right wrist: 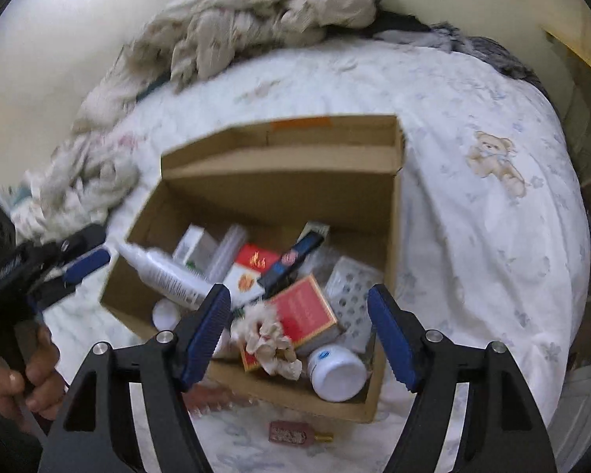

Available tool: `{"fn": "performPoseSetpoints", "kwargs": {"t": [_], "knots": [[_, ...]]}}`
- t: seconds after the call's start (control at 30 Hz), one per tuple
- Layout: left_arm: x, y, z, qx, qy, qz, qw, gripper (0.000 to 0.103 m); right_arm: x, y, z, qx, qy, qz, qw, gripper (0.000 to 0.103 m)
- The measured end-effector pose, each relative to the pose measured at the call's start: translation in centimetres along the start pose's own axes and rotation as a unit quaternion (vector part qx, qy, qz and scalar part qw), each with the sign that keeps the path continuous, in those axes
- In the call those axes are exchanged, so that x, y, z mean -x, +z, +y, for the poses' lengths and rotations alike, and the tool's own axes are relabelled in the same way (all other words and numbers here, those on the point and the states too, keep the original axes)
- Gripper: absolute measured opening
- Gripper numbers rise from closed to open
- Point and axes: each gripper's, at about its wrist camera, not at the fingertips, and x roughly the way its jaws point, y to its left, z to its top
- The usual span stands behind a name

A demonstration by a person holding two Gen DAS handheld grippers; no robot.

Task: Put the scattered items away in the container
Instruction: 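Lower the scrunchie and spray bottle into the box and open both tools, then move the right tool to the pink perfume bottle and grasp it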

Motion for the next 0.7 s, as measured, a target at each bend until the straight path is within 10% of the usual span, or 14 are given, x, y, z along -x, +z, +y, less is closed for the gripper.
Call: {"fn": "performPoseSetpoints", "kwargs": {"t": [0.43, 0.7], "knots": [[6.7, -2.3, 0.9, -0.08, 0.018, -0.015, 0.9965, 0.068, 3.7, -2.7, 1.1, 0.0, 0.124, 0.046, 0.991, 0.076], [6.5, -5.7, 4.2, -0.093, 0.081, 0.036, 0.9917, 0.071, -1.1, -8.7, 3.4, 0.059, 0.05, 0.187, 0.979, 0.078]]}}
